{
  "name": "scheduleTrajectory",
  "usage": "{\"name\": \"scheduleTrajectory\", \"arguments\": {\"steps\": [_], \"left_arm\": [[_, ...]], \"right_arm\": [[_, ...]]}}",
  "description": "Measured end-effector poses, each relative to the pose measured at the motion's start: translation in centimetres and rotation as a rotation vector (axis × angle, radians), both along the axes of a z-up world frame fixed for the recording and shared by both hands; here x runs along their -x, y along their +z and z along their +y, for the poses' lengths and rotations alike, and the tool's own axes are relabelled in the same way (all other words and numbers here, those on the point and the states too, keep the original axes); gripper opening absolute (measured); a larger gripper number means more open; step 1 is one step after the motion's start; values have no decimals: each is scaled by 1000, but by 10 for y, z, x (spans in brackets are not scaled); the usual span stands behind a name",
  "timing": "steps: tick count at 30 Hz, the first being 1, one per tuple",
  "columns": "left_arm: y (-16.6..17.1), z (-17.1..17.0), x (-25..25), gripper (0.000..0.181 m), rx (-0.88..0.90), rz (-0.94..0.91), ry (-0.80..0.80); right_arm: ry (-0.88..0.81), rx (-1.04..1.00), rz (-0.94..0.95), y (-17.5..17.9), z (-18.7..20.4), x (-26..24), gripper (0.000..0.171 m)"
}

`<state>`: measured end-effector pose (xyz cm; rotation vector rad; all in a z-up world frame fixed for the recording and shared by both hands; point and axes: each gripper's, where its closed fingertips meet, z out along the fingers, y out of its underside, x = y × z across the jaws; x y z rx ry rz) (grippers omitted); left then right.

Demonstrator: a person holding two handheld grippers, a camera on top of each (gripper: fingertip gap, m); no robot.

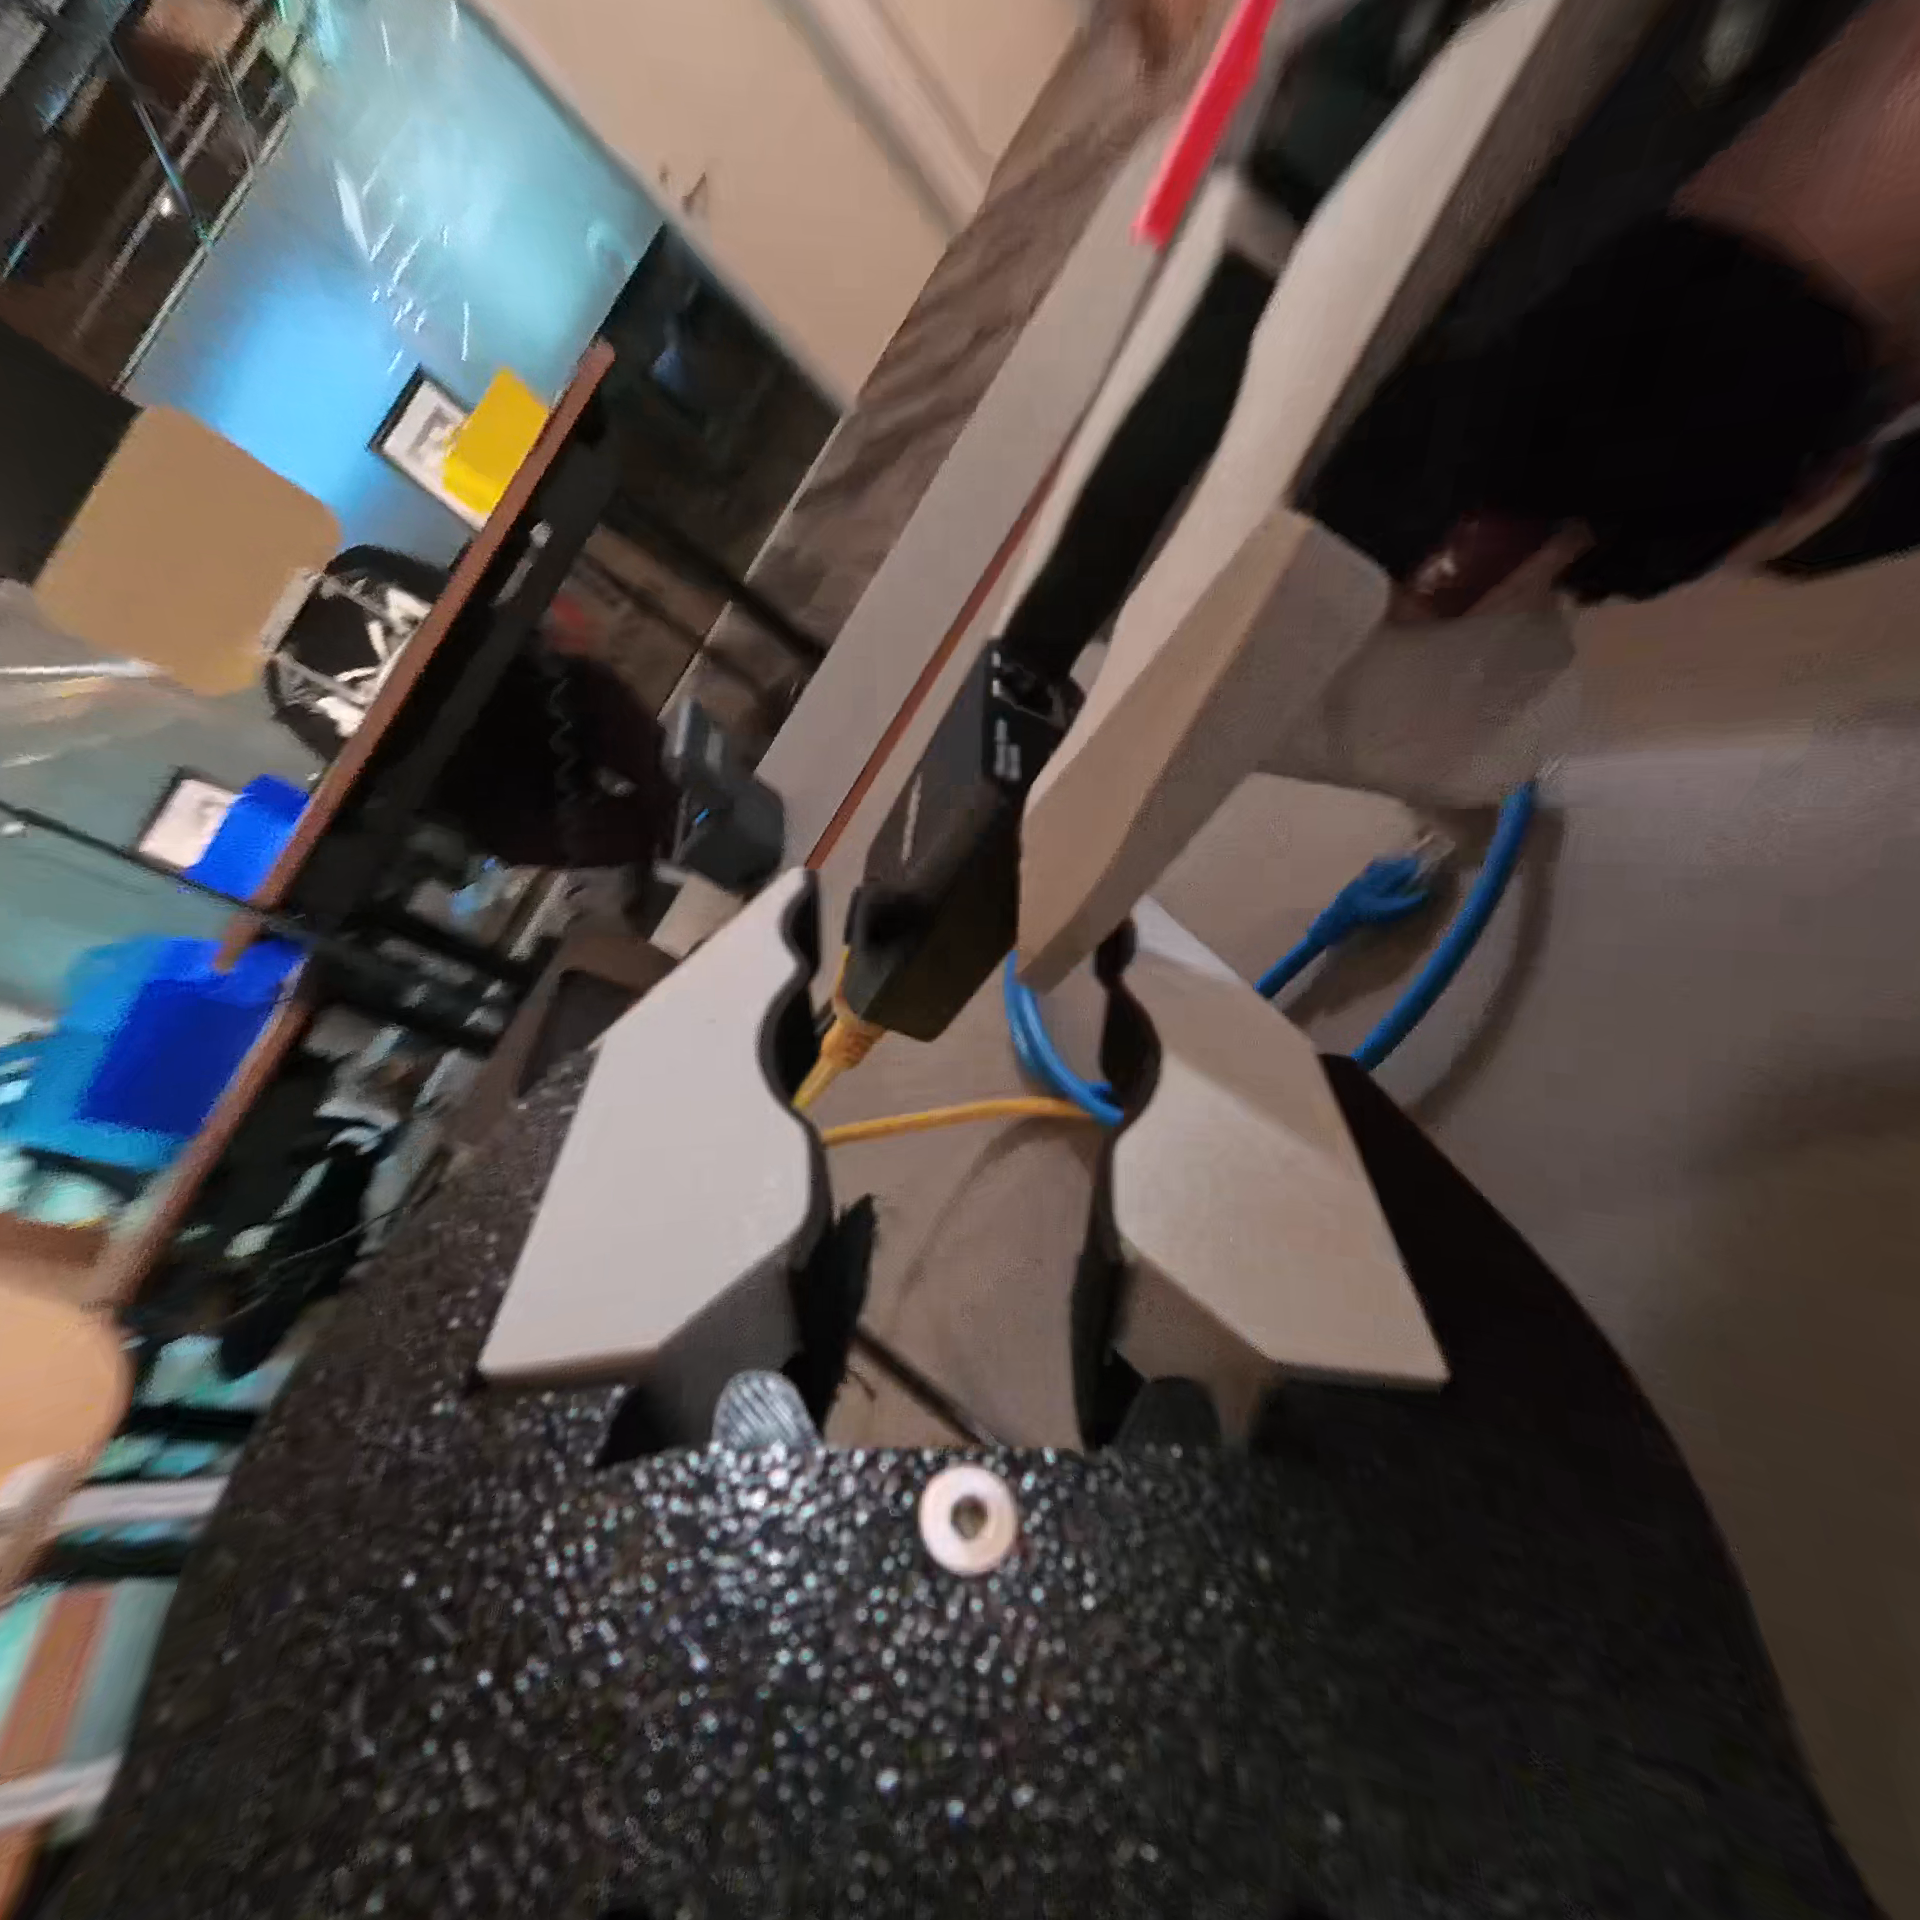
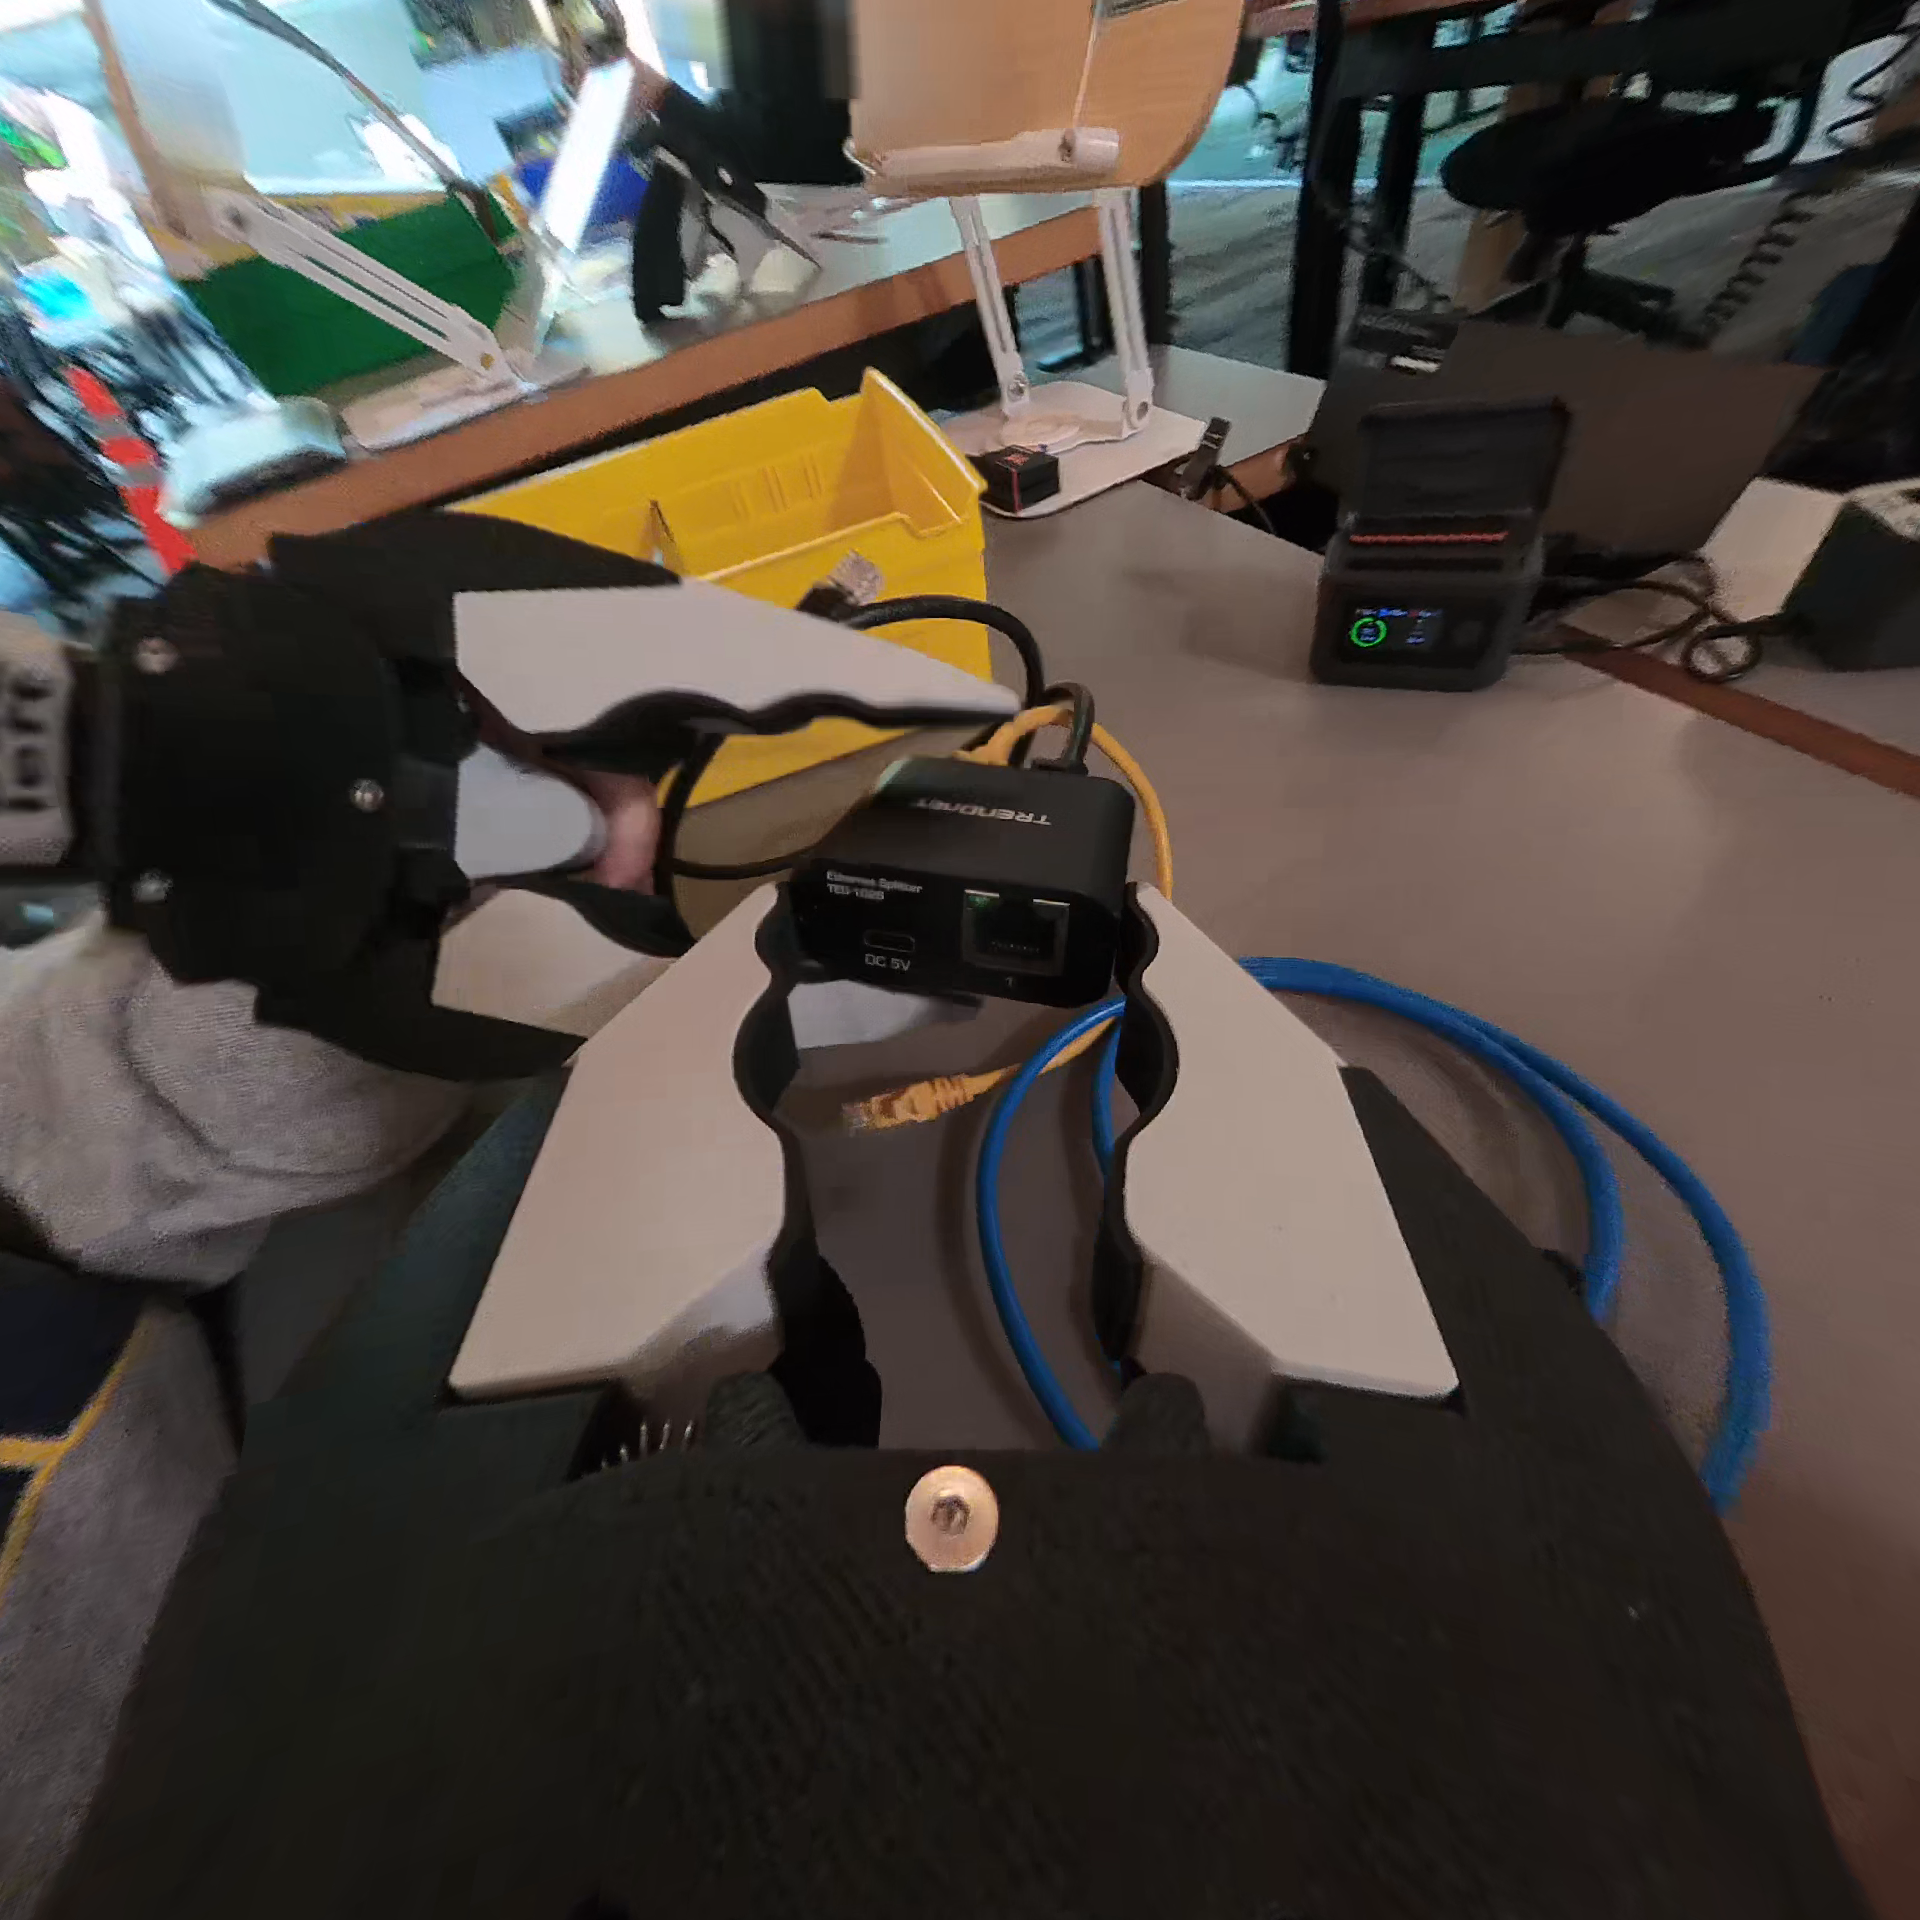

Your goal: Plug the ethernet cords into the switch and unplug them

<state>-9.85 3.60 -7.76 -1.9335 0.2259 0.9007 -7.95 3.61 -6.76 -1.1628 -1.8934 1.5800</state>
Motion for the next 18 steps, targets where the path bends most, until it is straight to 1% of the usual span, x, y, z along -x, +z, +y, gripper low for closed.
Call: {"name": "scheduleTrajectory", "arguments": {"steps": [1, 2, 3, 6, 8, 10, 13, 15, 16, 17, 18], "left_arm": [[3, 0, -3, 64, -46, -34, -34], [5, 0, -7, 74, -74, -61, -74], [5, -2, -9, 75, -79, -74, -101], [-2, -8, -10, 72, -4, -32, -154], [-8, -9, -18, 69, 55, 15, -225], [-10, -6, -31, 65, 77, 35, -303], [-14, 1, -38, 58, 111, 71, -322], [-27, 5, -40, 55, 182, 84, -332], [-28, 6, -38, 45, 195, 116, -315], [-26, 6, -32, 22, 201, 163, -281], [-29, 4, -31, 21, 230, 184, -281]], "right_arm": [[26, 45, -10, 0, 2, -1, 60], [57, 92, -21, 1, 4, -3, 60], [92, 135, -31, 1, 5, -6, 60], [205, 218, -62, -1, 8, -15, 60], [281, 271, -80, -1, 9, -21, 60], [351, 310, -103, -4, 9, -26, 60], [457, 356, -138, -7, 8, -35, 60], [533, 382, -152, -7, 2, -41, 60], [551, 373, -165, -9, 0, -43, 60], [558, 357, -181, -14, -2, -43, 60], [554, 354, -191, -16, -3, -42, 60]]}}
